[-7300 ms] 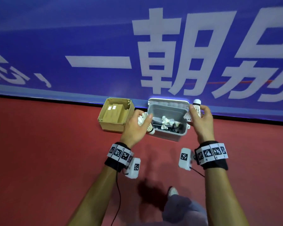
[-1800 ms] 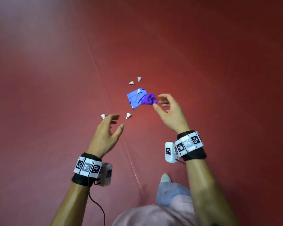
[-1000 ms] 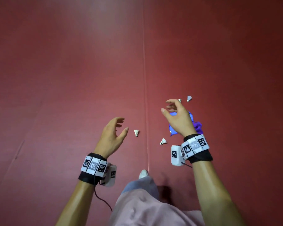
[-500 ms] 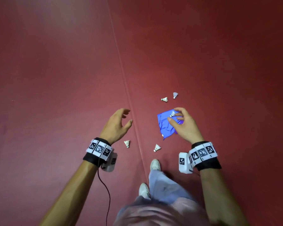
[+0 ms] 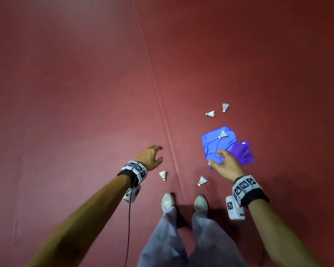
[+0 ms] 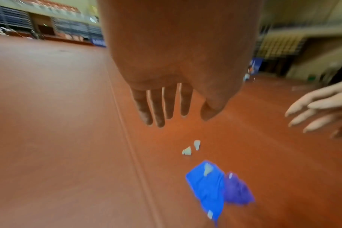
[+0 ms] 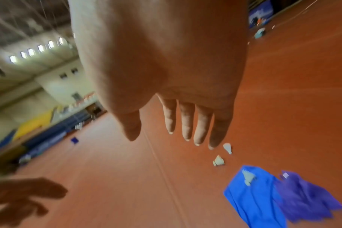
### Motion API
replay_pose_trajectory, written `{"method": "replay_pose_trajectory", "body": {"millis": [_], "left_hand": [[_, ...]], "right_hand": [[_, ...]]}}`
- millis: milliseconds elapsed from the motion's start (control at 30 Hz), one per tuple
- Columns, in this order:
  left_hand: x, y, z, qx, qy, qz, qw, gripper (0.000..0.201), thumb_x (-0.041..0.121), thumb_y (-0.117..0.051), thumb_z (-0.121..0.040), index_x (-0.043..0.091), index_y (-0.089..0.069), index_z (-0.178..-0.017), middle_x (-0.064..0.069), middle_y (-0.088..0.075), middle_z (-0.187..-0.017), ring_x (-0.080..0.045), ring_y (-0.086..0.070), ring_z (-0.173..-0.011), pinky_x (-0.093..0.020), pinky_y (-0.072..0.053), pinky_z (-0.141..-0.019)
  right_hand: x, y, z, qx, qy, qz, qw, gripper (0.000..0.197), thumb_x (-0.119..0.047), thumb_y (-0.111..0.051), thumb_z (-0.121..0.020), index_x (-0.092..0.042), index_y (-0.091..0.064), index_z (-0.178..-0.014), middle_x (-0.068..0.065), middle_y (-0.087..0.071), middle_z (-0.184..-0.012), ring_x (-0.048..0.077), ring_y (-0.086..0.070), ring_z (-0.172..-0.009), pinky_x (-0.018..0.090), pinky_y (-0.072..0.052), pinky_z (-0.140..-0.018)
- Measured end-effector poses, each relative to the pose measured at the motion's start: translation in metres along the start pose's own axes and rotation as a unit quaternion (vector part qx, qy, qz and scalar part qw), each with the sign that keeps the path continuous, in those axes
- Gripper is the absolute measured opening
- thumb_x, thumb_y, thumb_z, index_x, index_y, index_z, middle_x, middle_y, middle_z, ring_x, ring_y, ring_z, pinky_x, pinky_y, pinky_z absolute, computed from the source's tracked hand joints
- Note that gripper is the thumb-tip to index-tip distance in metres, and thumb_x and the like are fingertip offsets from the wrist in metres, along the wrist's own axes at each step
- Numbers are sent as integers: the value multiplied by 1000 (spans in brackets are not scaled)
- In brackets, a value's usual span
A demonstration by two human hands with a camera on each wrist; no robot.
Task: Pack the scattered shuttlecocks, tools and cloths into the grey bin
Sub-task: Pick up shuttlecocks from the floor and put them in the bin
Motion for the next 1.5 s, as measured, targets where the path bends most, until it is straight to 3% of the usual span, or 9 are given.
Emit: {"method": "replay_pose_trajectory", "body": {"millis": [133,233,333,500,767,1000,1067,1333,1500], "left_hand": [[-66,-94,-47,-116,56,-96,987,56,40,-61,-94,21,-49,-146,-6,-54,-145,-30,-57,-128,-42,-50,-103],[-111,-175,-77,-184,76,-133,971,56,42,-61,-95,22,-49,-145,-6,-54,-142,-30,-57,-128,-41,-49,-103],[-146,-253,-107,-222,69,-144,962,53,42,-61,-95,22,-51,-144,-6,-54,-141,-30,-57,-128,-40,-49,-104],[-197,-358,-158,-240,76,-140,958,47,41,-57,-96,21,-56,-139,-6,-55,-139,-30,-59,-125,-41,-51,-101],[-265,-486,-244,-243,71,-128,959,46,38,-54,-98,23,-54,-142,-6,-34,-158,-32,-56,-130,-44,-49,-104],[-297,-553,-302,-223,83,-68,969,46,33,-62,-92,29,-59,-138,-4,-6,-171,-33,-56,-132,-40,-46,-109],[-299,-565,-310,-231,73,-54,969,44,29,-63,-92,24,-61,-136,-6,-11,-170,-32,-54,-134,-37,-45,-109],[-288,-573,-312,-195,110,-37,974,39,30,-69,-89,14,-62,-124,-8,-56,-126,-32,-67,-103,-37,-51,-91],[-255,-545,-286,-161,85,-85,980,33,34,-70,-89,19,-66,-118,-9,-58,-117,-36,-67,-96,-37,-51,-78]], "right_hand": [[73,-72,-25,-103,-31,144,984,49,-40,-80,-83,-14,-66,-122,8,-67,-124,28,-62,-117,30,-43,-100],[151,-122,-47,-167,-95,208,959,63,-64,-68,-72,-18,-67,-116,6,-67,-121,27,-62,-117,29,-44,-99],[208,-161,-71,-202,-142,217,944,29,-47,-72,-86,-24,-61,-99,1,-64,-111,23,-63,-109,24,-40,-89],[282,-233,-145,-172,-167,183,954,48,-41,-71,-93,-14,-63,-132,5,-61,-138,24,-55,-130,23,-35,-104],[400,-344,-256,-153,-162,157,962,43,-18,-81,-86,-9,-71,-127,17,-53,-140,30,-51,-134,20,-31,-107],[513,-430,-341,-162,-104,191,962,25,-31,-84,-81,-9,-79,-90,17,-71,-108,31,-62,-111,27,-43,-99],[515,-441,-354,-154,-84,194,965,25,-27,-87,-77,-5,-79,-88,16,-74,-95,37,-64,-106,35,-48,-95],[476,-422,-347,-158,-103,179,966,10,-12,-76,-78,-14,-71,-69,13,-72,-85,29,-67,-82,22,-42,-64],[459,-385,-313,-109,-107,187,970,29,-28,-76,-80,-26,-52,-95,2,-56,-102,30,-62,-84,34,-50,-75]]}}
Point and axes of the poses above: each hand's wrist, its own z-axis away from the middle knuckle, its own y-axis out of the back of the hand, x = y × z, the point moved 4 cm from there along -z, towards the middle knuckle
